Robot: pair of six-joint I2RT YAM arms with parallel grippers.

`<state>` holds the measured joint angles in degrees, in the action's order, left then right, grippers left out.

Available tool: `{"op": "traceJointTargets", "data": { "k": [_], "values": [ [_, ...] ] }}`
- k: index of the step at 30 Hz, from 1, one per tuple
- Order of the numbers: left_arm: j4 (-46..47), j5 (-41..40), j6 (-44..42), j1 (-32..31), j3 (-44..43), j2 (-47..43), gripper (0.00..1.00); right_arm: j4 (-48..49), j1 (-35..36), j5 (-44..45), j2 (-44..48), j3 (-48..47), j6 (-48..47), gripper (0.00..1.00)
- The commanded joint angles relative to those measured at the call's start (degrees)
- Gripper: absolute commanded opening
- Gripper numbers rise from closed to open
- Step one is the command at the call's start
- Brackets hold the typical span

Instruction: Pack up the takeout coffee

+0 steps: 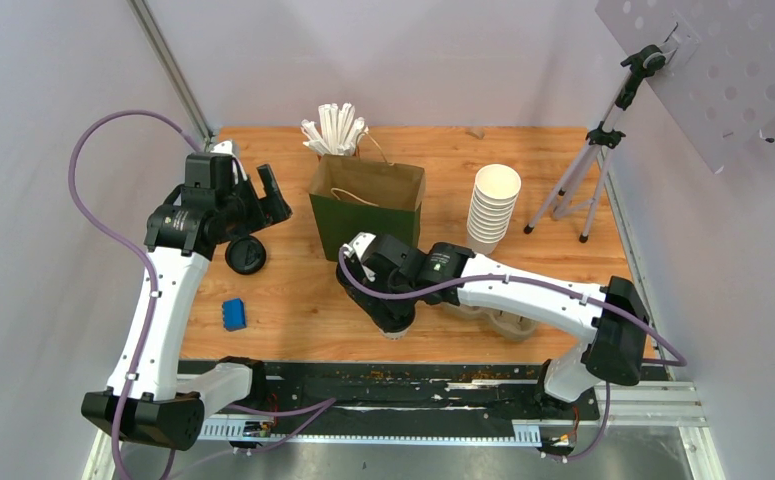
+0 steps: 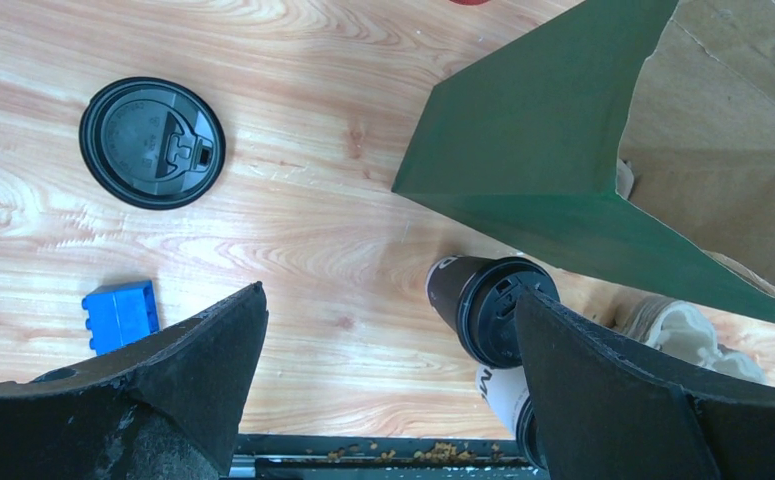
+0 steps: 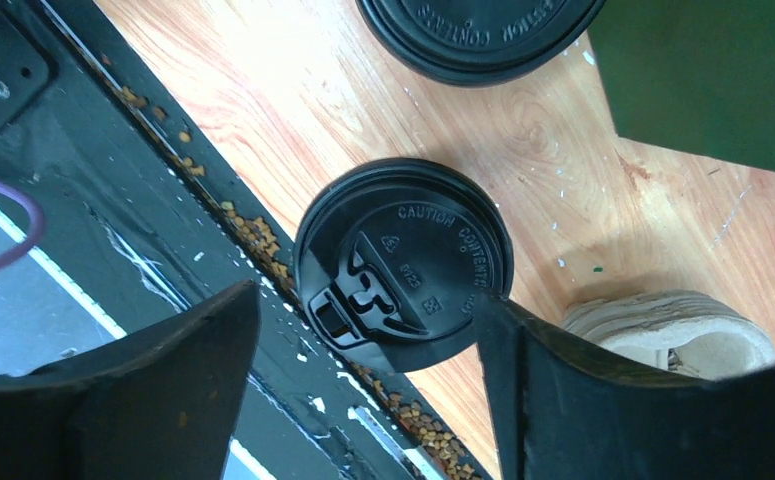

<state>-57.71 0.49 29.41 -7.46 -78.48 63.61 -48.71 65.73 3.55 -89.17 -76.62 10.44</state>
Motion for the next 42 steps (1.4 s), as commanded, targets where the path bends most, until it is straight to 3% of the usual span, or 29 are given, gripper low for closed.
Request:
{"op": "traceJointTargets", "data": {
  "k": [1, 2, 4, 42],
  "values": [
    [0.6, -2.1, -0.6, -0.2, -1.9, -0.2, 1.0, -0.8, 0.3, 1.6, 1.3, -4.2, -0.4, 0.86],
    [0.5, -2.2, -0.6, -0.2, -1.9, -0.3, 1.0, -0.5, 0.3, 2.0, 1.7, -3.9, -0.5, 0.97],
    [0.5, -2.4, -0.7, -0.2, -1.9, -0.4, 1.0, 0.1, 0.3, 2.8, 2.5, -2.7, -0.7, 1.0],
    [1.0, -2.4, -1.1, -0.2, -0.6, -1.3, 1.0, -5.1, -3.0, -2.7, -6.2, -6.5, -4.3, 0.93]
  ]
}}
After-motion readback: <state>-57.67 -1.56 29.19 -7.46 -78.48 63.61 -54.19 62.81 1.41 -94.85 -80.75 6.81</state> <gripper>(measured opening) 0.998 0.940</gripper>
